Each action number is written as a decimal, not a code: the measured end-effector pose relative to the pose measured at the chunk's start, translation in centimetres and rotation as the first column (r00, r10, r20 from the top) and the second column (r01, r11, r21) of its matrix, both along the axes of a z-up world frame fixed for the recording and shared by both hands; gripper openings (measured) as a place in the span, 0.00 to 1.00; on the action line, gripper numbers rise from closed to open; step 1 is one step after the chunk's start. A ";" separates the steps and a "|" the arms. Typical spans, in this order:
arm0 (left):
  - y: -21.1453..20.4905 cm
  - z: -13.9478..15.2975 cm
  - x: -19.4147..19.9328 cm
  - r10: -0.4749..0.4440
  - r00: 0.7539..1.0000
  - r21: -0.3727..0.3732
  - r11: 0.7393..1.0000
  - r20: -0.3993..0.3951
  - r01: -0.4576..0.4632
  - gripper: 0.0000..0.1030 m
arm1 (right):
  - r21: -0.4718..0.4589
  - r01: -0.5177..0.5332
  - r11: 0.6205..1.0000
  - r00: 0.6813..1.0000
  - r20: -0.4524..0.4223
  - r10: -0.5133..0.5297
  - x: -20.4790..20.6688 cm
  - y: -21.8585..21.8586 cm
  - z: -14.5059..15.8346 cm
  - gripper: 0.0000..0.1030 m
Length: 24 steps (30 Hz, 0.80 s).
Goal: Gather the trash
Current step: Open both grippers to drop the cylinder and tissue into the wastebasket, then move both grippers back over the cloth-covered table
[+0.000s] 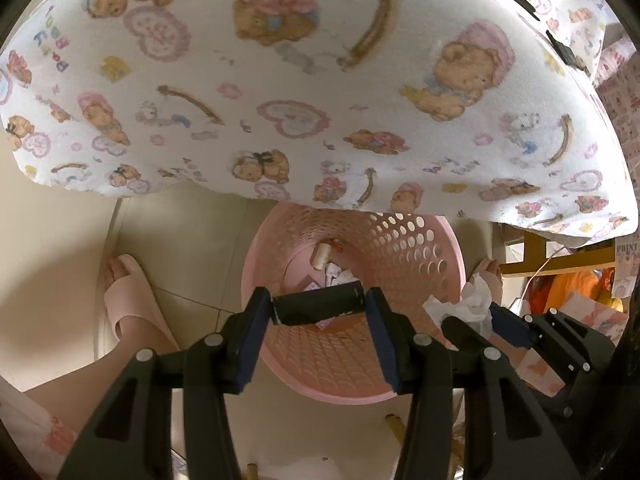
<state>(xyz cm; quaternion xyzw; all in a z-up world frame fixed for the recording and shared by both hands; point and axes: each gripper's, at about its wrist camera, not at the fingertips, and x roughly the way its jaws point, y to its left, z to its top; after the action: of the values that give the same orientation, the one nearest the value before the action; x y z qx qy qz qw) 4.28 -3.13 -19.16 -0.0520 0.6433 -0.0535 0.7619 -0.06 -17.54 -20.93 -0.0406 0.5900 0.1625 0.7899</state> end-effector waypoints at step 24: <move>1.2 9.9 -0.9 0.038 0.930 0.089 0.993 0.364 -0.075 0.82 | 0.078 0.114 0.990 0.947 0.292 -0.132 0.1 -3.0 9.7 0.67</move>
<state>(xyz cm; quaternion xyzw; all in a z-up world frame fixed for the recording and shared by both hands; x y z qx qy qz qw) 3.34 -1.89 -9.30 -0.0209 0.4921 -0.0076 0.8703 0.02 -20.55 -11.27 -0.0040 0.4611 0.1227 0.8788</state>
